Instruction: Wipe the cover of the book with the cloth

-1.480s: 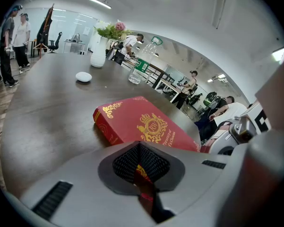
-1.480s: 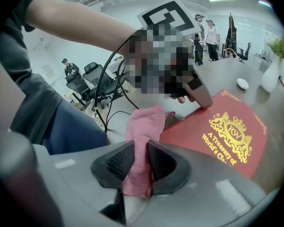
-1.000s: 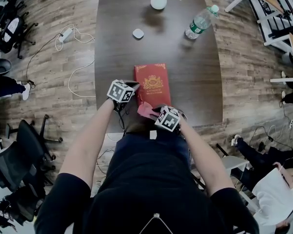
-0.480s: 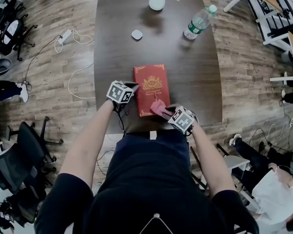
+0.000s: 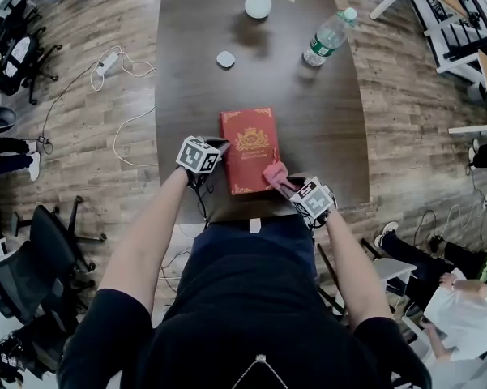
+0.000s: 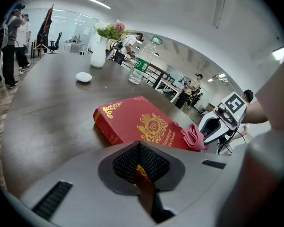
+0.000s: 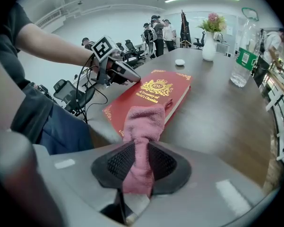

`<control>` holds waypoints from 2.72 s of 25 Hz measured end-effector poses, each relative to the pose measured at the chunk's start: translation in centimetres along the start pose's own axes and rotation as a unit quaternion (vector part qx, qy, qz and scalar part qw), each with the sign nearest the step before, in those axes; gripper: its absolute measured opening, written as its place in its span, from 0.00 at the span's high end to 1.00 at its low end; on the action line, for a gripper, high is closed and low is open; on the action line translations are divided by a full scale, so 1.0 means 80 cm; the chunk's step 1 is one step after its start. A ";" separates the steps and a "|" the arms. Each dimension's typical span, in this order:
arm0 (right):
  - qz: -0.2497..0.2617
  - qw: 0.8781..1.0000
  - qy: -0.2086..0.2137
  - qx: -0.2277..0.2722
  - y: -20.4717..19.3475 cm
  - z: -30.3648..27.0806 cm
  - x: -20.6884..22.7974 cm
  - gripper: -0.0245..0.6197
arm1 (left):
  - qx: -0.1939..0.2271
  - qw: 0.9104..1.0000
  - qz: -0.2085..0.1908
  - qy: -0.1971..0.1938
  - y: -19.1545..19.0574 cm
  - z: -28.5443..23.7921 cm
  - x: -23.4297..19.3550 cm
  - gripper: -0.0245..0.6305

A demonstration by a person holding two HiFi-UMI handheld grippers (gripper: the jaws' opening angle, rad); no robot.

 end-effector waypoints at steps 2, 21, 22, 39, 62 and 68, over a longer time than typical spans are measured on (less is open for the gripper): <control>-0.009 1.000 -0.003 0.004 0.000 0.000 0.001 0.81 | 0.001 1.000 0.001 0.000 0.001 0.000 0.000 0.97; -0.045 0.998 -0.031 0.028 0.031 -0.008 0.014 0.81 | 0.008 1.000 0.010 0.002 0.000 0.002 0.000 0.97; -0.046 0.998 -0.034 0.029 0.035 -0.009 0.015 0.81 | 0.009 1.000 0.011 0.002 0.000 0.002 0.001 0.97; -0.062 0.995 -0.061 0.053 0.113 -0.026 0.056 0.81 | 0.022 0.999 0.028 -0.002 -0.001 0.002 0.004 0.97; -0.081 0.988 -0.096 0.084 0.230 -0.052 0.118 0.81 | 0.029 0.999 0.029 -0.010 -0.002 0.004 0.007 0.97; -0.084 0.986 -0.116 0.090 0.253 -0.056 0.128 0.81 | 0.033 0.999 0.031 -0.008 -0.003 0.004 0.008 0.97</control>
Point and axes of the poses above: the fingertips, and each gripper's own axes: z backward along the fingers, x to its right, y out of its top, the point moved 5 cm from there along z, backward along the fingers, and after that the axes turned 12 degrees about -z, right-handed, at the moved point
